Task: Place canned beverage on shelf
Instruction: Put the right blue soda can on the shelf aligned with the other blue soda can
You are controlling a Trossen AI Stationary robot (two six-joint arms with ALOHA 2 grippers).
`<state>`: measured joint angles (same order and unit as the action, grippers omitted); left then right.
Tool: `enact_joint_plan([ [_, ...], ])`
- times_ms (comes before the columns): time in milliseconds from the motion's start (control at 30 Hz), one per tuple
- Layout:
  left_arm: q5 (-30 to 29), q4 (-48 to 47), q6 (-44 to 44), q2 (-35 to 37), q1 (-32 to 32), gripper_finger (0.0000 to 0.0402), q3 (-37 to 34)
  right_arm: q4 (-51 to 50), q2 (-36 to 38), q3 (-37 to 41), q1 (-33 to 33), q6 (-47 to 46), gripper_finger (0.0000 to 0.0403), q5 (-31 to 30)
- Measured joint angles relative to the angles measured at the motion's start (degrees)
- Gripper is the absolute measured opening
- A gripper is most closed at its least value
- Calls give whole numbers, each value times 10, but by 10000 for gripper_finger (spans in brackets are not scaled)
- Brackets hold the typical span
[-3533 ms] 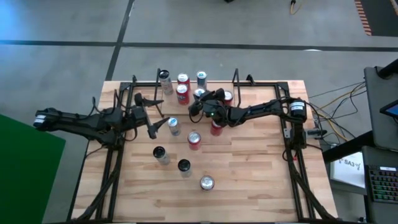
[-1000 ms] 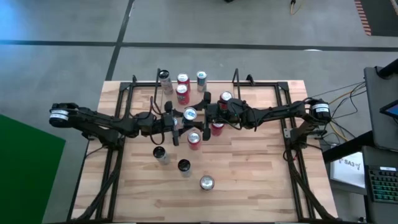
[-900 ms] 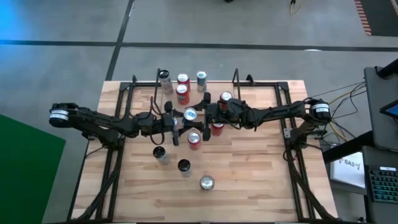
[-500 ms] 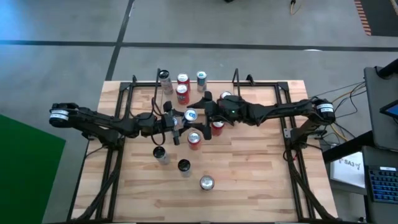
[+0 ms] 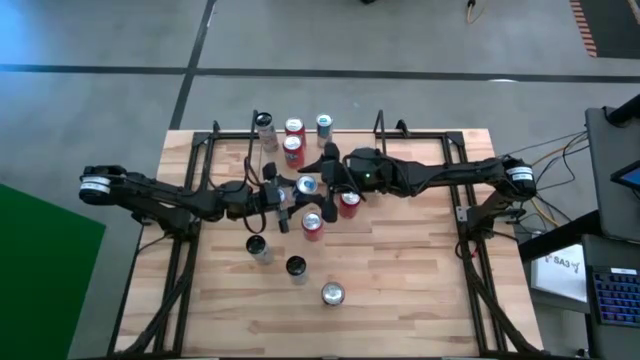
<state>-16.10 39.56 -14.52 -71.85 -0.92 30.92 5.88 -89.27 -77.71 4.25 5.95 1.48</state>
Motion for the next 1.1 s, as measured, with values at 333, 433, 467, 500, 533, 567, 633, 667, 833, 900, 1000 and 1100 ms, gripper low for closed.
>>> enact_joint_plan([
  [333,0,-2,4,0,0,251,0,-18,0,-7,0,-25,221,0],
  [433,-8,1,3,1,0,274,0,-38,2,-7,4,-39,221,-2],
  [467,-18,3,3,2,0,281,0,-43,3,-7,6,-41,221,-2],
  [500,-28,3,3,3,0,288,0,-47,4,-7,9,-41,221,-2],
  [533,-35,0,4,4,0,295,0,-53,8,-7,12,-43,221,-3],
  [567,-40,-2,6,5,0,301,0,-60,12,-6,16,-46,221,-4],
  [633,-43,-5,8,8,0,313,0,-69,20,-6,25,-49,221,-3],
  [667,-42,-4,8,10,0,317,0,-73,23,-7,30,-50,221,-3],
  [833,-43,-11,0,22,0,335,0,-108,29,-7,60,-49,221,-2],
  [900,-43,-10,-4,27,0,337,0,-120,32,-7,76,-48,221,-1],
  [1000,-44,-21,-11,37,0,338,0,-138,33,-7,101,-44,221,-2],
  [1100,-44,-36,-15,53,0,338,0,-146,30,-7,124,-38,221,-2],
])
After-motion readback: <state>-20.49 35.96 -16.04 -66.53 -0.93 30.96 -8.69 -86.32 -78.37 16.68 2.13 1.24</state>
